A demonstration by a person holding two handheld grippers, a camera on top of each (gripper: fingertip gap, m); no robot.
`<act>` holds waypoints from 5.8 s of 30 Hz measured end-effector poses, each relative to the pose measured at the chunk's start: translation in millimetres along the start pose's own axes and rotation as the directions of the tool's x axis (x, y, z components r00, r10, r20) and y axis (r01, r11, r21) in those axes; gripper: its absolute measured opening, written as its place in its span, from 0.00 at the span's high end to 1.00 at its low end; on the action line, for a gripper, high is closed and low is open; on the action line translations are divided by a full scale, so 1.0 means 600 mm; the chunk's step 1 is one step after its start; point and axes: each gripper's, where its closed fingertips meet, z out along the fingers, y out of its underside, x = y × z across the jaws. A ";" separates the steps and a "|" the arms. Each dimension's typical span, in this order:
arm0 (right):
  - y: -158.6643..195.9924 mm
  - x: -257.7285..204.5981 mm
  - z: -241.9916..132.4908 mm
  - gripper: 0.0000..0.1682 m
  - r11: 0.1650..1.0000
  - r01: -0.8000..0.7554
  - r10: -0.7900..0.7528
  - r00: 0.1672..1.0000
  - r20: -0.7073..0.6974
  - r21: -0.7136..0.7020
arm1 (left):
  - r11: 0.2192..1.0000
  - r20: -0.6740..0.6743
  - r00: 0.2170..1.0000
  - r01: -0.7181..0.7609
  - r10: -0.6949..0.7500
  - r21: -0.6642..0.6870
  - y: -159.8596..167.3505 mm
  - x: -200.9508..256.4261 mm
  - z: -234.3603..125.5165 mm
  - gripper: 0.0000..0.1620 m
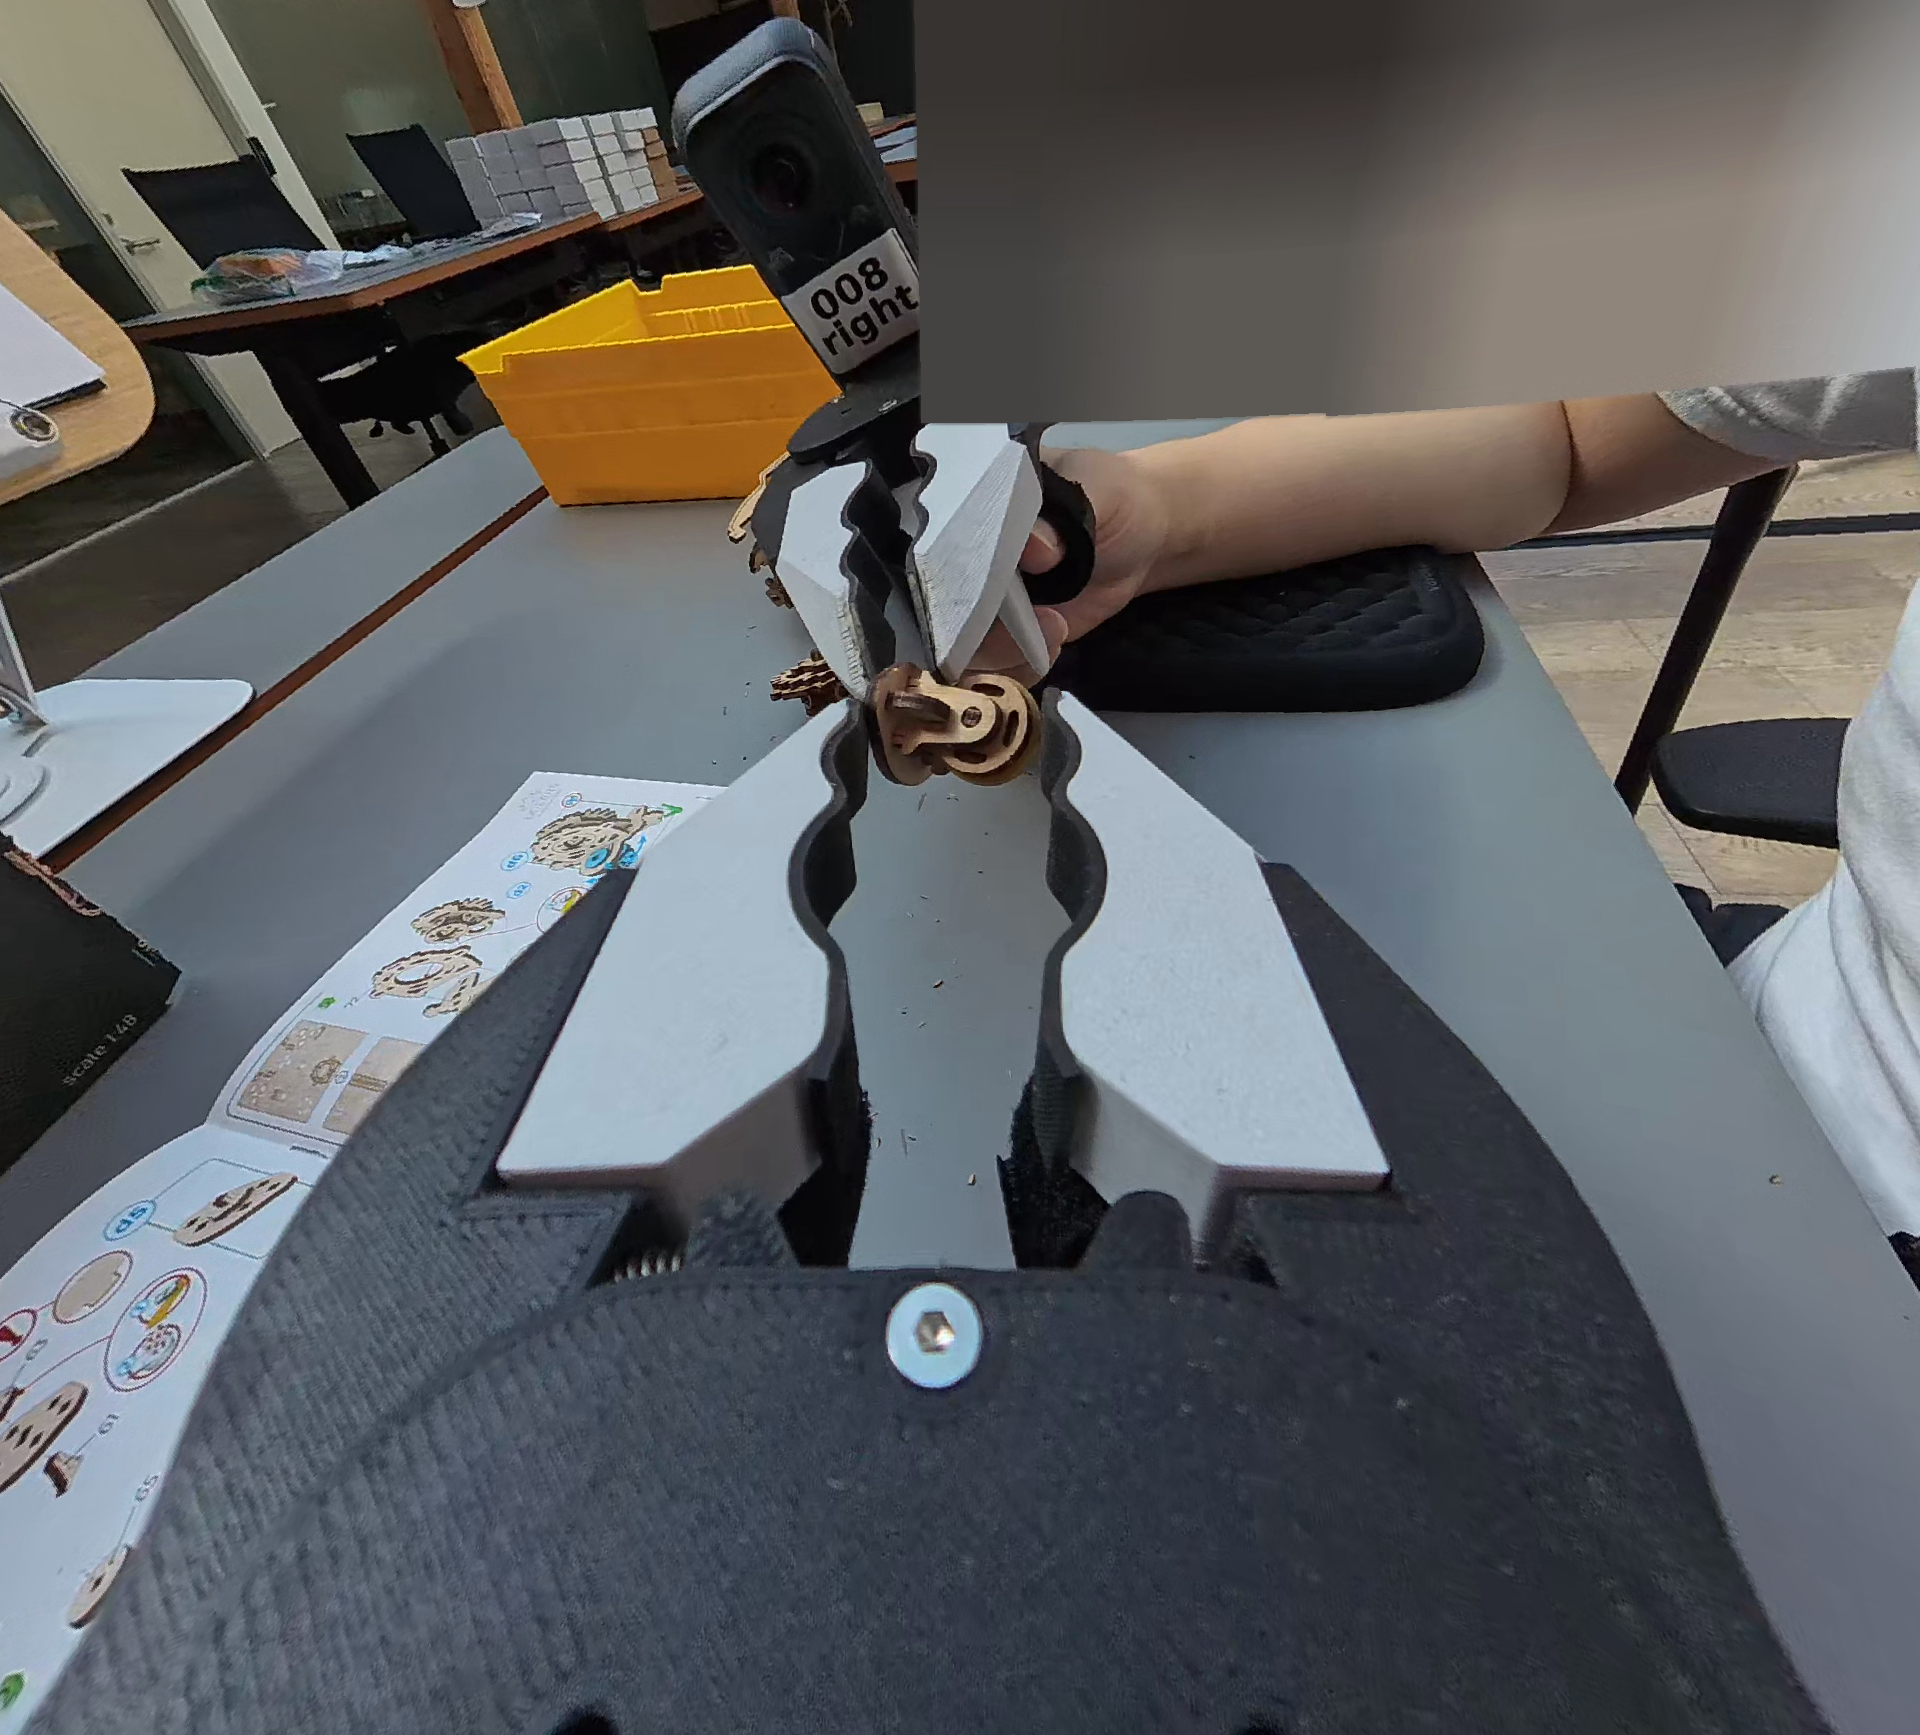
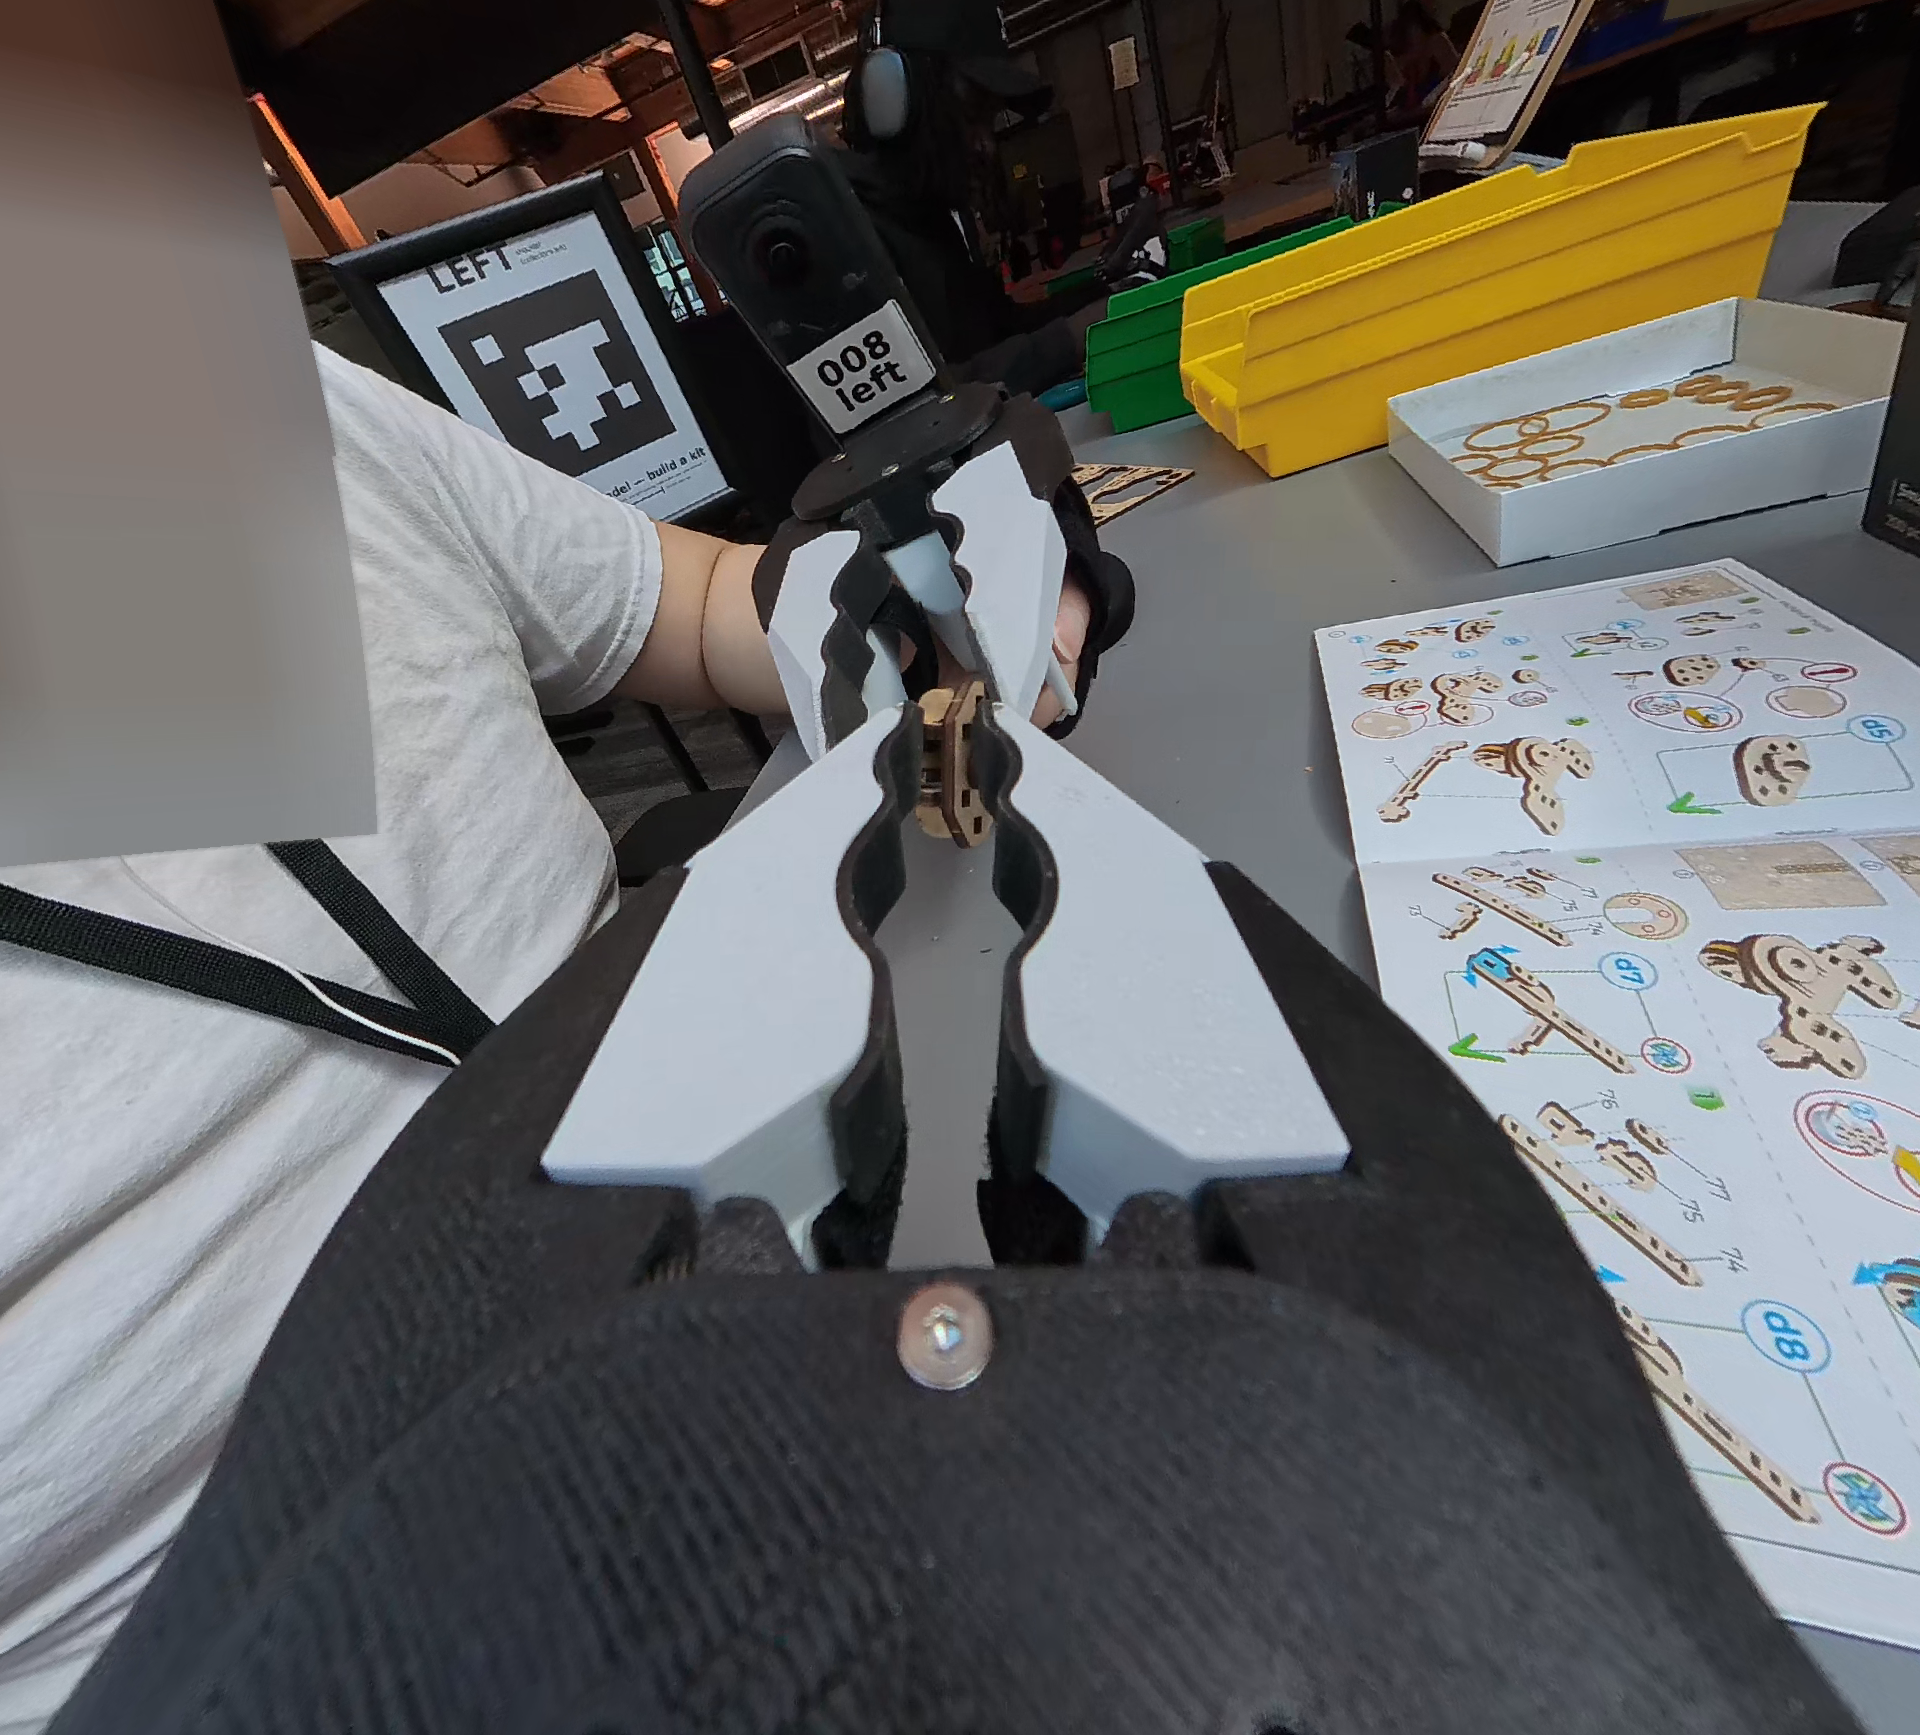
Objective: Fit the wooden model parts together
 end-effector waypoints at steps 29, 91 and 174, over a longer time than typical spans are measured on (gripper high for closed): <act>0.035 0.038 0.007 0.84 0.969 0.136 -0.186 0.950 -0.250 -0.204 | 0.974 0.115 0.983 -0.116 0.140 -0.193 0.053 -0.026 0.007 0.81; 0.058 0.061 0.007 0.85 0.942 0.150 -0.258 0.897 -0.358 -0.301 | 0.956 0.185 0.968 -0.114 0.168 -0.270 0.077 -0.037 0.012 0.81; -0.030 -0.003 0.002 0.92 0.947 0.317 -0.300 0.933 -0.200 0.055 | 0.998 0.197 0.978 -0.070 0.070 -0.004 -0.008 -0.023 0.000 0.81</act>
